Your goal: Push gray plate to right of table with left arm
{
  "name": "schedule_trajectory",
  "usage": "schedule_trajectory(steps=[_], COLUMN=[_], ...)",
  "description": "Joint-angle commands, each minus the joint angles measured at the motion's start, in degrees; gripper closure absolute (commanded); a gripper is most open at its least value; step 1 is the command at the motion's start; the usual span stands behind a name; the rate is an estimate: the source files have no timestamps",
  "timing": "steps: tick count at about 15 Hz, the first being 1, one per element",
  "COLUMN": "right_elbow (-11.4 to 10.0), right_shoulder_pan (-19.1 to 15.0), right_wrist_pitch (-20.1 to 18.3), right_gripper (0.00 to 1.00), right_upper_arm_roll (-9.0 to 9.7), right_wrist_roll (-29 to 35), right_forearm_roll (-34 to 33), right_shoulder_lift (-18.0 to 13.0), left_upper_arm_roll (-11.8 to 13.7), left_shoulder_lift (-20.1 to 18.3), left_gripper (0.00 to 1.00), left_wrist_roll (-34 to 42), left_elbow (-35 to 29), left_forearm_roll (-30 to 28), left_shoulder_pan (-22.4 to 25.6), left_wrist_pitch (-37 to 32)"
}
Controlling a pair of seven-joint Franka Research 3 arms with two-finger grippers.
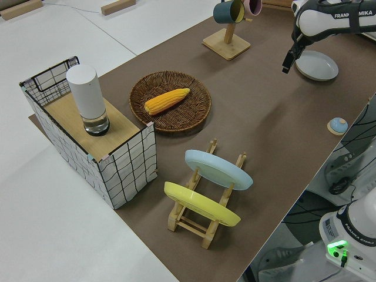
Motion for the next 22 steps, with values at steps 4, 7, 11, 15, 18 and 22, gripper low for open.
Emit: schedule_trajectory(steps=[4, 7, 11, 15, 18, 22], right_elbow=[-0.23, -0.23, -0.23, -0.23, -0.23, -0.23], right_shoulder_pan=[-0.46, -0.46, -0.46, -0.46, -0.46, -0.46], right_wrist_pitch=[-0.68, -0.68, -0.68, -0.68, -0.68, -0.68], right_gripper=[0.005, 0.005, 0.005, 0.005, 0.005, 0.005], right_upper_arm_roll=[0.30, 0.30, 0.30, 0.30, 0.30, 0.30], right_wrist_roll=[-0.43, -0.43, -0.43, -0.43, -0.43, -0.43], right_forearm_roll=[-0.03, -0.03, 0.05, 0.05, -0.03, -0.03], right_shoulder_lift=[-0.60, -0.60, -0.60, -0.60, -0.60, -0.60], left_upper_arm_roll=[-0.47, -0.47, -0.38, 0.85, 1.11, 2.08], left_shoulder_lift=[-1.69, -1.60, -1.34, -0.72, -0.81, -1.34], left_gripper=[0.01, 0.01, 0.01, 0.01, 0.01, 0.01], left_wrist_roll=[8.27, 13.26, 17.06, 17.68, 18.81, 21.89], left_elbow=[9.11, 16.22, 24.83, 32.06, 33.03, 33.47], left_forearm_roll=[2.78, 2.78, 2.96, 4.71, 7.61, 7.79], left_shoulder_pan=[12.03, 16.77, 20.83, 21.27, 21.27, 21.09], left_wrist_pitch=[-12.46, -20.62, -30.38, -38.65, -41.91, -44.03])
